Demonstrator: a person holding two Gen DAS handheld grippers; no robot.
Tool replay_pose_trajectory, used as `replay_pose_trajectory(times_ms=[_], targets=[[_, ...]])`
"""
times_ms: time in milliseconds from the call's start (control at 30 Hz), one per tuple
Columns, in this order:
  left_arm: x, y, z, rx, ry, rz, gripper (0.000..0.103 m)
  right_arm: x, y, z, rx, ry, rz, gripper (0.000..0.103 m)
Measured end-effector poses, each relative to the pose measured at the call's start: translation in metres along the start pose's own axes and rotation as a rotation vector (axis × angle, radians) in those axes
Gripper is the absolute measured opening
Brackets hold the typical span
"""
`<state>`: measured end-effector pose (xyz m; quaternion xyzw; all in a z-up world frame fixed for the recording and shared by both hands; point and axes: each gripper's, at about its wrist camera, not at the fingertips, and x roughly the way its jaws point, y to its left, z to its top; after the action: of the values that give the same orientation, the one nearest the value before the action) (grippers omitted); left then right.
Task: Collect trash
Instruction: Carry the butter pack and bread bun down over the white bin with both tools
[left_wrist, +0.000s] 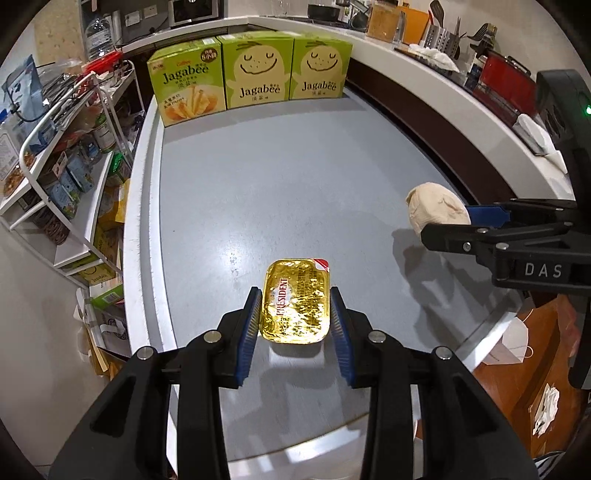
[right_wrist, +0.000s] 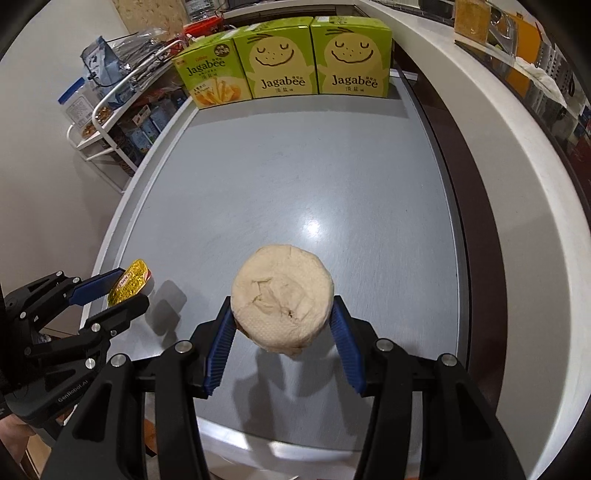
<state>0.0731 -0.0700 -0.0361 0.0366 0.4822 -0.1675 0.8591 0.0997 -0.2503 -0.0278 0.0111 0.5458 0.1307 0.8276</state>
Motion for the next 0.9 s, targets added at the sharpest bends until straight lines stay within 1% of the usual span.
replay_pose_trajectory(times_ms=[200,500,633,900], targets=[[-0.020,-0.003,-0.005,0.001,-0.033,-0.005,0.038,-0.016,0.008,-0.006,-0.022,-0.025,0.020,0.050],[-0.052,-0.011,-0.026,0.017,-0.055,-0.030,0.038,-0.054,0.022,-0.028,-0.058,-0.058,0.093,0.050],[-0.065,-0.016,-0.042,0.020,-0.045,-0.040,0.038,-0.068,0.028,-0.045,-0.080,-0.051,0.115,0.050],[-0.079,-0.024,-0.075,0.028,-0.005,-0.045,0.038,-0.079,0.038,-0.081,-0.124,0.007,0.138,0.050]])
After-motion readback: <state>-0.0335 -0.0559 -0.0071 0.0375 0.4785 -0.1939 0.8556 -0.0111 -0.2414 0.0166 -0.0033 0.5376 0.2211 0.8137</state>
